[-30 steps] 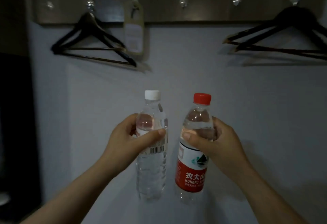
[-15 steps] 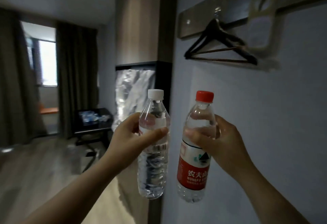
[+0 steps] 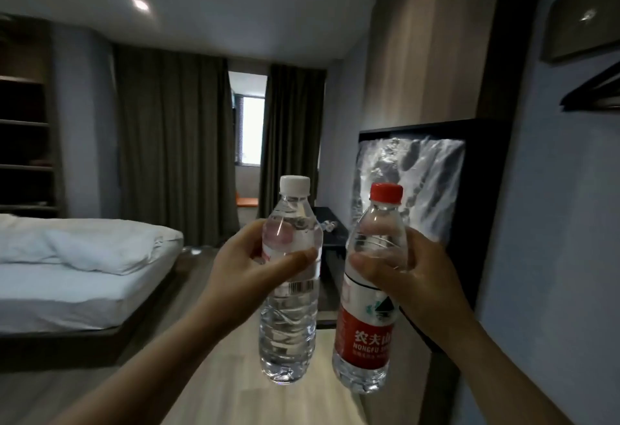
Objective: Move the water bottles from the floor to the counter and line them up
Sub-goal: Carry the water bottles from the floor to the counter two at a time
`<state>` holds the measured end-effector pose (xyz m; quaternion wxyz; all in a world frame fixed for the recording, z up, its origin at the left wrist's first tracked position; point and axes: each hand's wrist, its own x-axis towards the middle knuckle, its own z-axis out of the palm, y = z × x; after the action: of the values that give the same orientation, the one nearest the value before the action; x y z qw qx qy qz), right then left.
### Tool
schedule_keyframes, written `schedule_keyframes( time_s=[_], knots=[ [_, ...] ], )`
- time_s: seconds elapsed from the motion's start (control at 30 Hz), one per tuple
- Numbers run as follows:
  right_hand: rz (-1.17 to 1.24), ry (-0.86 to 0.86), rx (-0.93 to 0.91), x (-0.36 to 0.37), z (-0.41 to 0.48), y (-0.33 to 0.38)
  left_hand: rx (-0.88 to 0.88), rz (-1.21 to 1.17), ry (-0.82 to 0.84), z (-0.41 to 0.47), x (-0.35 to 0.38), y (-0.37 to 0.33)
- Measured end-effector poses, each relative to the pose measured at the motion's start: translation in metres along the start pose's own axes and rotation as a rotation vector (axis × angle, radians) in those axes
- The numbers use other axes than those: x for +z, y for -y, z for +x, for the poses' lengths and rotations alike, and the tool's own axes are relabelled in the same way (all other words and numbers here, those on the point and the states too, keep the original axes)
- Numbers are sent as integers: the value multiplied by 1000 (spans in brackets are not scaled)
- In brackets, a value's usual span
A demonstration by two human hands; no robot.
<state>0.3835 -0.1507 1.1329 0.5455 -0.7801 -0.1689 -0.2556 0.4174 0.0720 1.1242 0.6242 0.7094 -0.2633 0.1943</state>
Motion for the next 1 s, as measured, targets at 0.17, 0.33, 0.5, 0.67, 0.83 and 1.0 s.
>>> schedule_keyframes(
  time_s=[0.17,0.33,0.5,0.67,0.83,1.0],
  knots=[
    [40,35,20,63,44,-23,-4,9,-42,26,-55,40],
    [58,57,49,102,89,-58,-38,28,-77,59,-81,85],
    [102,67,70,125,141,-111,-75,33,-96,104,-85,137],
    [224,70,106,133,202,-172,-105,60,-87,157,-72,184],
    [216,85,107,141,266,-226,-108,48,-107,213,-63,234],
    [201,117,115,167,324,-274,-137,46,-113,265,-70,290]
  ],
)
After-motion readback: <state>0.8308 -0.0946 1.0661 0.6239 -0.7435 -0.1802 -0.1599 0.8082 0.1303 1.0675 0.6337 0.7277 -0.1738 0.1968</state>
